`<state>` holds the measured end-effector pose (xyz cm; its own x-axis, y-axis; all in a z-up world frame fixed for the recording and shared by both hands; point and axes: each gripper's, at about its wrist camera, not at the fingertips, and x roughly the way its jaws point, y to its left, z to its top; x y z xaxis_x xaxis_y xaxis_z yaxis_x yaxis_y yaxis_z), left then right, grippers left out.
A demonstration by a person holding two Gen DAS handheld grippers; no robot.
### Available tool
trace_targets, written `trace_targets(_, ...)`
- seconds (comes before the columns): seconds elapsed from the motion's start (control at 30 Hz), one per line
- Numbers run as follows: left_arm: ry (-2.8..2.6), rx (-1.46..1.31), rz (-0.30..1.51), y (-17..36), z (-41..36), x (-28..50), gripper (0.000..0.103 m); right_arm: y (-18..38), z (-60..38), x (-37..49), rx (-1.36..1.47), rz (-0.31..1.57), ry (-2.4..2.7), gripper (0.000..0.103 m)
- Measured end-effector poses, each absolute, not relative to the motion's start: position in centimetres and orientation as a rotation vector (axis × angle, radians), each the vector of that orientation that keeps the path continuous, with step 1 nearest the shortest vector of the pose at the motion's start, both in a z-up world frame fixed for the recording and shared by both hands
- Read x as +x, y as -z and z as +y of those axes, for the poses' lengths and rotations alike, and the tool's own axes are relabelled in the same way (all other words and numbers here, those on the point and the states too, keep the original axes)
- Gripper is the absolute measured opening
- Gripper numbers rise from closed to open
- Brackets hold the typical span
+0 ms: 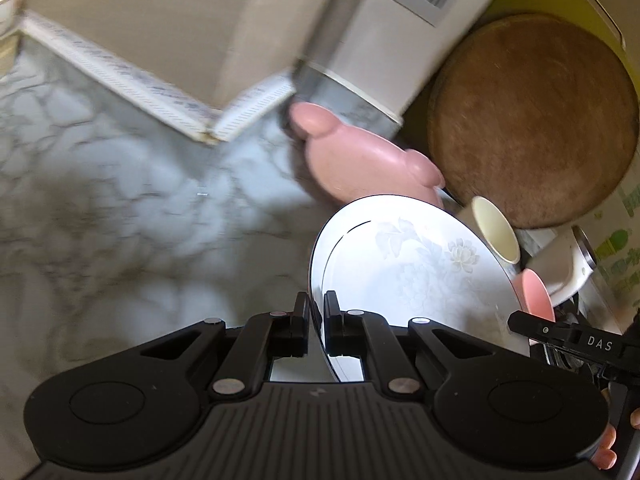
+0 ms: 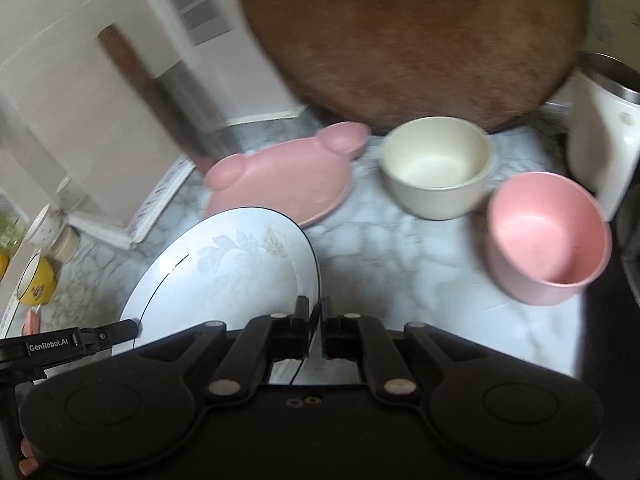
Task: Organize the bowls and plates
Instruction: 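Lift the white floral plate with both grippers and carry it toward the yellow bowl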
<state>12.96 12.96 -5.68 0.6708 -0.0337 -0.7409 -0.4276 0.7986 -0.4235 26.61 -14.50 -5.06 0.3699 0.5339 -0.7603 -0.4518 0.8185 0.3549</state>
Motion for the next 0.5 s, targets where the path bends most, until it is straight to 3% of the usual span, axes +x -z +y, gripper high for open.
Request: trace_targets(0.5, -0.417, -0.648, 0.784, 6.2, 21.5, 5.9, 0.006, 7.1, -4.6, 23.2, 0.018, 1.025, -0.797, 0.007)
